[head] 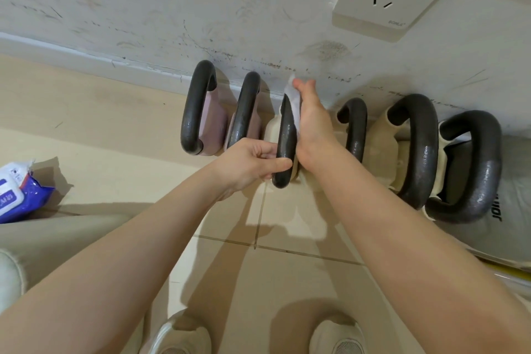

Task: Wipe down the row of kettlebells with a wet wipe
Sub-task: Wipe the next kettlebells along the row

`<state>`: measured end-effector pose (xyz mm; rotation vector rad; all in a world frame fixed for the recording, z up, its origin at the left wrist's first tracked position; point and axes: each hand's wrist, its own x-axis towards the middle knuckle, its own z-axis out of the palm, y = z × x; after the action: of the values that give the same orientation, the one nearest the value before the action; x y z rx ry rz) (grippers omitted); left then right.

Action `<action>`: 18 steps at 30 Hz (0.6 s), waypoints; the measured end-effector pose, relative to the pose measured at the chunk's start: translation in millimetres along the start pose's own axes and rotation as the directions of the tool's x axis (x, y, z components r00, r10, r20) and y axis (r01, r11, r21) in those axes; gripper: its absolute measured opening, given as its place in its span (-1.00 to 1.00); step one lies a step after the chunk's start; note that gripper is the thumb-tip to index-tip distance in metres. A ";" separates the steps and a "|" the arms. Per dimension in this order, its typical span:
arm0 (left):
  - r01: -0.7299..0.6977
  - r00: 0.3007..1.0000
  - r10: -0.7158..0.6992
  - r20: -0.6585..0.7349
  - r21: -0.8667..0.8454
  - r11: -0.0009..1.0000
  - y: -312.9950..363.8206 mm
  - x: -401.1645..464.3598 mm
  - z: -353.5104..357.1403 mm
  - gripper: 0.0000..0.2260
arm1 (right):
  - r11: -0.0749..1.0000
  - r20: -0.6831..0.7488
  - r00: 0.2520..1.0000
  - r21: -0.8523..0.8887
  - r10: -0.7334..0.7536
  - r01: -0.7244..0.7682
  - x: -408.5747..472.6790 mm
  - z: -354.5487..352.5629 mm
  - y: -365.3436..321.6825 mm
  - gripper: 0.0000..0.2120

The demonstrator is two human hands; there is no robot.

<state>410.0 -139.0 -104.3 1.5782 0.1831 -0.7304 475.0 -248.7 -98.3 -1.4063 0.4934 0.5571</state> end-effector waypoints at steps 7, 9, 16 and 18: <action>-0.026 1.000 0.026 0.001 0.051 0.998 6.9 11.7 6.5 -0.78 | 0.991 -0.090 0.990 0.098 0.104 -0.095 11.5 -13.4 -3.5 -0.38; -0.027 1.000 0.027 0.001 0.052 0.998 3.7 12.5 4.2 -0.70 | 0.990 -0.046 0.998 -0.131 0.053 -0.058 3.9 -12.5 6.8 -0.34; 0.001 1.000 -0.002 0.006 0.107 0.994 10.1 15.6 4.7 -0.68 | 0.987 -0.206 0.976 -0.121 0.077 -0.104 5.9 -1.7 -12.3 -0.54; 0.010 1.000 -0.011 0.009 0.121 0.993 11.7 14.3 3.1 -0.69 | 0.964 -0.223 0.973 -0.238 0.061 -0.115 -2.1 2.9 -3.3 -0.56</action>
<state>426.2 -148.1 -102.3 1.6894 0.1424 -0.7689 475.4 -246.3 -94.2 -1.7029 0.6799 0.5567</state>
